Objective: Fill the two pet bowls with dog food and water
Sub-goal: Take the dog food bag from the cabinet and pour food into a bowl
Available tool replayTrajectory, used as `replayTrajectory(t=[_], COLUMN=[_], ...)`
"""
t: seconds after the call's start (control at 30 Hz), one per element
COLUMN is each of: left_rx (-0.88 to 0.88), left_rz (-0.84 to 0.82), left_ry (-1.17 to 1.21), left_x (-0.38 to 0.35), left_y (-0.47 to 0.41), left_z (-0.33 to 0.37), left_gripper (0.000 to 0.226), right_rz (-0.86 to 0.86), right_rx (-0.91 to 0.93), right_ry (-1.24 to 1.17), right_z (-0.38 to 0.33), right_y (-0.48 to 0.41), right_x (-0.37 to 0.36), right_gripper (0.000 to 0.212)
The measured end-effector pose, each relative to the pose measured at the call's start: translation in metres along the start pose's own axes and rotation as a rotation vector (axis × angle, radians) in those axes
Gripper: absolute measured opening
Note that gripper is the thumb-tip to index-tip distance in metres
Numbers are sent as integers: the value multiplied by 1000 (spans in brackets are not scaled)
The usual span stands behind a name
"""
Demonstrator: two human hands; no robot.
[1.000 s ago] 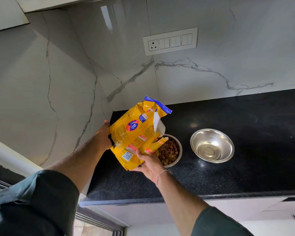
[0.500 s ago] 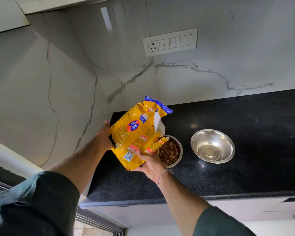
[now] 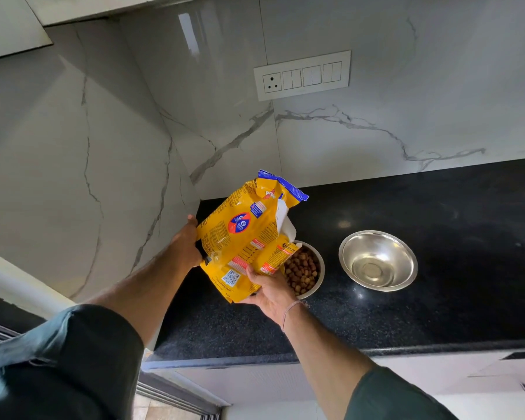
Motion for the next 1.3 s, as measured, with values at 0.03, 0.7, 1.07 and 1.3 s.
replayTrajectory(t=[0.03,0.7,1.07,1.3], left_rx=[0,12,13,14], left_rz=[2,26,2,30], left_ry=[14,-7,37,-4], left_x=[1,9,7,10], left_y=[-3,-38,-35,-58], left_z=[0,-13,-12,-21], left_gripper=[72,85,84,91], right_rz=[-2,4,23,23], right_rx=[2,5,7,9], right_ry=[-6,-11,25,32], right_z=[0,-3,-2,-1], right_y=[0,7,6,5], right_x=[0,0,0,2], right_gripper=[66,64,66,60])
Point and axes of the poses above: each hand's wrist, its own y-axis away from the middle knuckle, its own x-axis out of the back of the hand, z = x × y, the point moved 4 cm from there along -y, towards the middle knuckle, and after that the axes turned 11 degrees about -x, right-handed, at the moved point
